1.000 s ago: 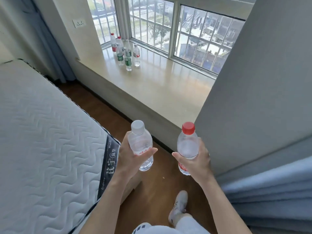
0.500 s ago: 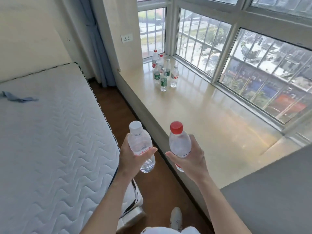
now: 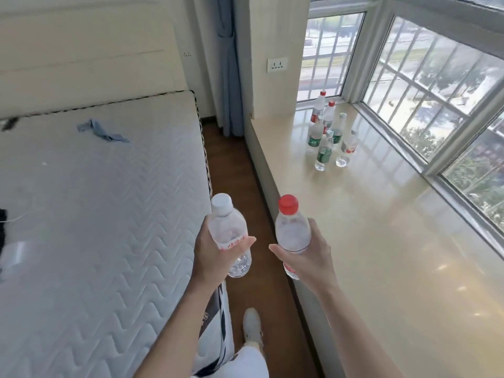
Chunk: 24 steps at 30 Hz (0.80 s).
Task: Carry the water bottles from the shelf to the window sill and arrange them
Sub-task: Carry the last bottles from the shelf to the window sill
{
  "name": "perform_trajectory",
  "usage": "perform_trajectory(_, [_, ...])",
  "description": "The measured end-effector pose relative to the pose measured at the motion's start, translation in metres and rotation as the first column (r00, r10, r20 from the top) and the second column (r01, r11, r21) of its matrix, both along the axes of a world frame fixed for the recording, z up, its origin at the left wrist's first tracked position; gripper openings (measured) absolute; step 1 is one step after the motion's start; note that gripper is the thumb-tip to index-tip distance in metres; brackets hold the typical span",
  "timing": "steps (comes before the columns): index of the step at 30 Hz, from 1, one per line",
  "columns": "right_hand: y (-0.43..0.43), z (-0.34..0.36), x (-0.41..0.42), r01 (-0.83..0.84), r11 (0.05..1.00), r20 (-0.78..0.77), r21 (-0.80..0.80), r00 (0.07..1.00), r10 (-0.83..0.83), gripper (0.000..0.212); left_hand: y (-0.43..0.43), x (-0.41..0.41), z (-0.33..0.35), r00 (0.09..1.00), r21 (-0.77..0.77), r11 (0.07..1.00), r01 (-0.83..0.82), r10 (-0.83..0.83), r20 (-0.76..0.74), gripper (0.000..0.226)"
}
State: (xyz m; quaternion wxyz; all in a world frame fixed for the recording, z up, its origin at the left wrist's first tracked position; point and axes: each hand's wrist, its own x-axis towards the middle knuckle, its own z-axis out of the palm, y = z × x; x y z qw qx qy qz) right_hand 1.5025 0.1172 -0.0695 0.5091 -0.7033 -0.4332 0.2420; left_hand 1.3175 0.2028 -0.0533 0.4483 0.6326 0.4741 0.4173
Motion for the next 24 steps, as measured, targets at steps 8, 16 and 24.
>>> perform_trajectory(8, [0.122,-0.006,0.027,-0.083,0.997,-0.008,-0.007,0.997,0.083,0.059,0.112,0.027,-0.01,0.997,-0.009,0.998,-0.058,0.058,0.047,0.064])
perform_trajectory(16, [0.3,0.007,0.048,-0.095,0.995,-0.005,-0.003,0.995,0.095,0.061,0.282,0.046,0.003,0.989,-0.043,0.996,-0.076,0.081,0.125,0.065])
perform_trajectory(24, [0.413,0.002,0.069,-0.091,0.995,0.001,-0.037,0.996,0.091,0.056,0.404,0.06,0.009,0.996,0.025,0.999,-0.04,0.039,0.074,0.06])
